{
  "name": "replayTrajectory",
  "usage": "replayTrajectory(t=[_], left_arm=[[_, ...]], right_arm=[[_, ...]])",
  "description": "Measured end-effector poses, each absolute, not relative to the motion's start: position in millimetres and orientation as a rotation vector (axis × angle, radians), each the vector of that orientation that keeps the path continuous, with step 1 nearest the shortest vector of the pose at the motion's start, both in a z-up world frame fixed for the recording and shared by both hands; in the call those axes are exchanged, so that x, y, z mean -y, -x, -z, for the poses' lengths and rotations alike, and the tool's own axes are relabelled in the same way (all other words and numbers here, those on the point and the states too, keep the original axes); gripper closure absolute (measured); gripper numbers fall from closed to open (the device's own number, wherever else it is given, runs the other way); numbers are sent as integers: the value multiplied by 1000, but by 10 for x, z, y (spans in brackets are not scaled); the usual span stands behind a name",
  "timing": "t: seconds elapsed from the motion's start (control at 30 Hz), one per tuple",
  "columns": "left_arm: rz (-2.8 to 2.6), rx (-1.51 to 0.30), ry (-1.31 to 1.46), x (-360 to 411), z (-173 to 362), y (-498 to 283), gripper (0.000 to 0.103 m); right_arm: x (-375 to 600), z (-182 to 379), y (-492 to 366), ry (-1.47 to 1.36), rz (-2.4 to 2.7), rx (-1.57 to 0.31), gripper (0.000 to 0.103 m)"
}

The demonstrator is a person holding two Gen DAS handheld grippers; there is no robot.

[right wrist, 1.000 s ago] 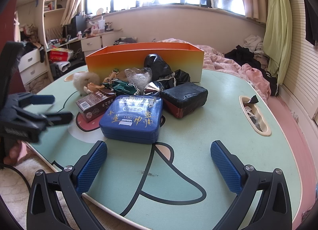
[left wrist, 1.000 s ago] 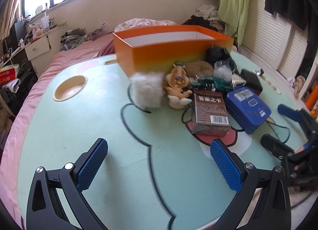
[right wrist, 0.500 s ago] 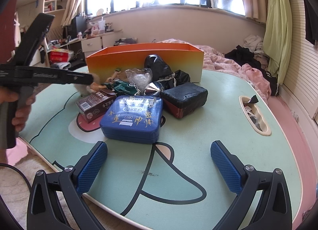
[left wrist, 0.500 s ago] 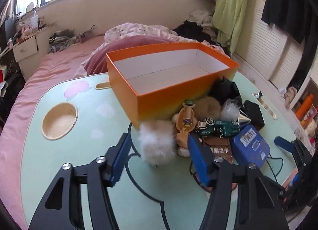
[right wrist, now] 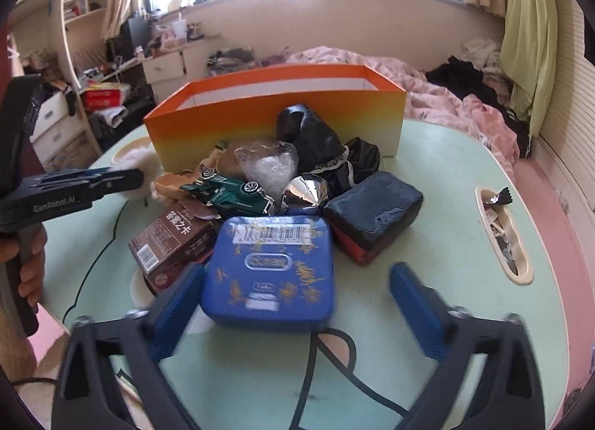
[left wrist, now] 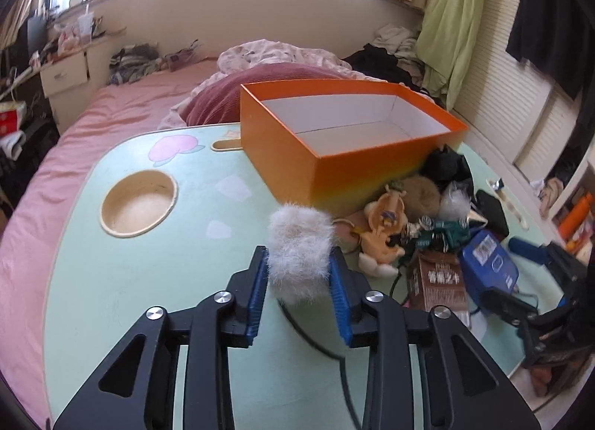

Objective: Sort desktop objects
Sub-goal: 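Grasp the white pompom with the left tool while the right tool grasps the blue Durex tin, then lower the pompom into the orange box with the left tool while the right tool drops the tin in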

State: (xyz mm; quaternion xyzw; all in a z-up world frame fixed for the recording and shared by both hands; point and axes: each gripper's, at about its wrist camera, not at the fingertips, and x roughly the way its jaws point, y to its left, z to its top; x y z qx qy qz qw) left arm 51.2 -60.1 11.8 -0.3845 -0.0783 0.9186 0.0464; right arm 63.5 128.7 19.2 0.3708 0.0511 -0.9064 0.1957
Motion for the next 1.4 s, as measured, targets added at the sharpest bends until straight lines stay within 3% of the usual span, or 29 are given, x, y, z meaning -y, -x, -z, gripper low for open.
replayTrajectory(t=[0.1,0.2,0.27,0.53,0.7,0.83,0.9,0.97,1.0,1.03,1.4], left_arm=[[-2740,240,1261,568,-32,-393,64],[-2728,264,1237,583,-45,-367,62],[-2720,275,1196,603,-73,-410,79],[-2754,248,1030,540,-465,-618,79],[-2733,224,956,380,-729,-392,79],[-2729,352,962,415,-820,20,78],[-2759,412,987,460,-797,167,71],[-2782,484,992,531,-728,228,53],[-2771,527,980,569,-678,211,38],[-2760,559,968,592,-626,184,28],[-2847,427,898,525,-527,125,28]], right_arm=[[-1231,-164,-679,-1026,2555,-196,37],[-1218,-157,-734,-999,2534,-202,37],[-1263,-173,-792,-962,2531,-179,37],[-1444,-630,-828,-823,2469,-32,37],[-1363,-1149,-301,-750,2516,-13,37],[-1274,-1240,408,-825,2523,4,37],[-1228,-1140,717,-923,2478,16,37],[-1224,-960,953,-1051,2415,72,37],[-1251,-858,1022,-1120,2402,120,35],[-1286,-801,1033,-1140,2393,155,35],[-1174,-778,514,-1027,2439,66,23]])
